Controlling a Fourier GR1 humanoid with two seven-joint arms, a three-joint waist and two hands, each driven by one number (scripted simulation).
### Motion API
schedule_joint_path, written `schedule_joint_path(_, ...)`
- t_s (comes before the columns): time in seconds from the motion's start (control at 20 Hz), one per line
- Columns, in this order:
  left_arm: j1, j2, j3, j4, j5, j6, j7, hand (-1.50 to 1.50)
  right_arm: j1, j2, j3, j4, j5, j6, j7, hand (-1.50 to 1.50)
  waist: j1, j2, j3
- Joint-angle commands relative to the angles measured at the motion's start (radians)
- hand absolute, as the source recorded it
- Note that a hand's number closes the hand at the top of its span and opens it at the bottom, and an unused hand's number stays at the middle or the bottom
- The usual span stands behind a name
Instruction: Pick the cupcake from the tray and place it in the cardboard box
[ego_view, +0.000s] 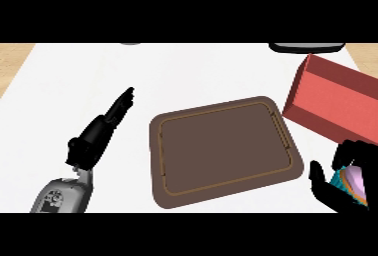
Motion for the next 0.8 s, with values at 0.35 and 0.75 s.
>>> schedule_joint_path(0.35,-0.003,-0.016,0.001,-0.002,0.002,-0.014,0.003,0.0,-0.227,0.066,-0.173,-0.224,-0.119,0.18,0.202,1.5,0.01,0.002,0.0)
schedule_joint_path(0.75,-0.024,-0.014,0.014,-0.006,-0.006,-0.034,0.031,0.0,-0.367,0.03,-0.393,-0.118,-0.163,0.268,0.174,1.5,0.008,0.003,0.001)
